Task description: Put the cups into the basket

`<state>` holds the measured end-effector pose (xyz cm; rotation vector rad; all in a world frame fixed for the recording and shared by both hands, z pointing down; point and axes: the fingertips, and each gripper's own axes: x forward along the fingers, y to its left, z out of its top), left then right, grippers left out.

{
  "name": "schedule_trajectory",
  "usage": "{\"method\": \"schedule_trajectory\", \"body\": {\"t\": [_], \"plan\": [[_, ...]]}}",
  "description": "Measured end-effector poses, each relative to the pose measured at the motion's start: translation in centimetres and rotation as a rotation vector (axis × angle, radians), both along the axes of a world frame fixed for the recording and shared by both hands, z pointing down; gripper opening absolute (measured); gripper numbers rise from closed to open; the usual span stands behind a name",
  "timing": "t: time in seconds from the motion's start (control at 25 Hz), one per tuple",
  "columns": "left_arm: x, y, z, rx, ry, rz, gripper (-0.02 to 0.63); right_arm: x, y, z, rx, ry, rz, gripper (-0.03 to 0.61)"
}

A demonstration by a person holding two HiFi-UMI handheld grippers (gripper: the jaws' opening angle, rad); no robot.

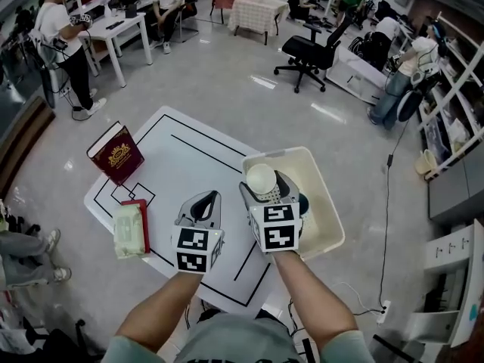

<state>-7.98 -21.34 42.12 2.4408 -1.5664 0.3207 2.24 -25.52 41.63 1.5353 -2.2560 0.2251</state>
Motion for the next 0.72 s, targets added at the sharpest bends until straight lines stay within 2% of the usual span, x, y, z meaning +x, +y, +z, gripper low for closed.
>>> {"method": "schedule_trajectory", "body": {"t": [0.4, 0.72], "plan": [[-1.3, -1.1, 1.2, -0.025, -0.003, -0.008, 0.005, 1.9, -3.2, 3.1, -0.04, 0.034, 0.099, 0.376], [-1.2, -2.1, 2.0, -0.046, -0.006, 0.0, 0.005, 3.3, -5.1, 5.1, -0.077, 0.046, 0.109, 0.374]]}}
